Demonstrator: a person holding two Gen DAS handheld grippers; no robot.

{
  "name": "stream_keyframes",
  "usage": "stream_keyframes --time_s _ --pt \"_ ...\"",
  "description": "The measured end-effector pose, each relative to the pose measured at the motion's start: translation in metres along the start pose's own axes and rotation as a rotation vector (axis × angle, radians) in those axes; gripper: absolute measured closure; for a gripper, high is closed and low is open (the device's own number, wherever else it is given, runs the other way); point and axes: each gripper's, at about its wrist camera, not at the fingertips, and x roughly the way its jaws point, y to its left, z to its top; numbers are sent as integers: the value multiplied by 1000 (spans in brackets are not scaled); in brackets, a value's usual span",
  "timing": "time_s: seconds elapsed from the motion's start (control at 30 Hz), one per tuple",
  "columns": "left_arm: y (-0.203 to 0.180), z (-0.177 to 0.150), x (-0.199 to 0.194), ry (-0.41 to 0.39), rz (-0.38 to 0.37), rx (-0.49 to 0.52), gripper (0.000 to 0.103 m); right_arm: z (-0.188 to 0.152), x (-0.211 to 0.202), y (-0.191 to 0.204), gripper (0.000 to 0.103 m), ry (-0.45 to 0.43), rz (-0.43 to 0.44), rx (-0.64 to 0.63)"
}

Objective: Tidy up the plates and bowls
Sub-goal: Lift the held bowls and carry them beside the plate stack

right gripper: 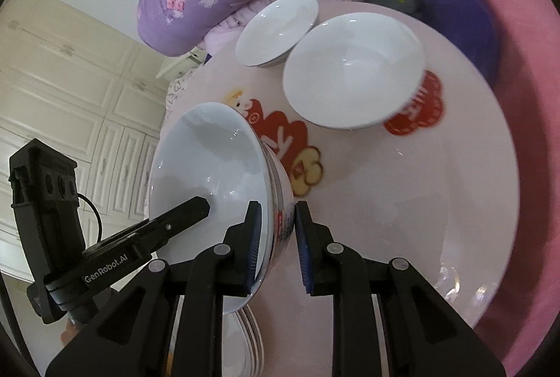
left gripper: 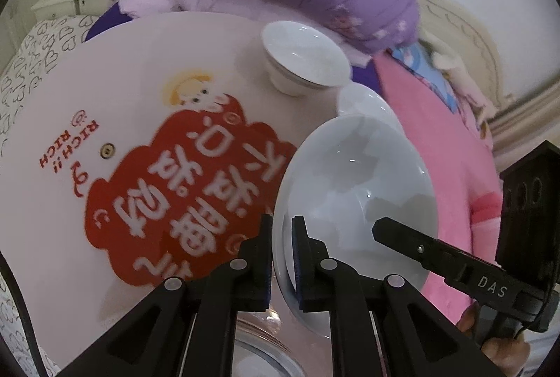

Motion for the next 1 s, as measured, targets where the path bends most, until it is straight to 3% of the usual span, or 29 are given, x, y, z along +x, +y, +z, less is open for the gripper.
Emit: stream_keyframes --time_s 0.43,1.0 --pt "-52 -50 -4 41 -31 87 94 -44 -33 -32 84 11 -39 21" --pt "-55 -85 27 110 -14 63 96 -70 -18 -54 84 57 -71 28"
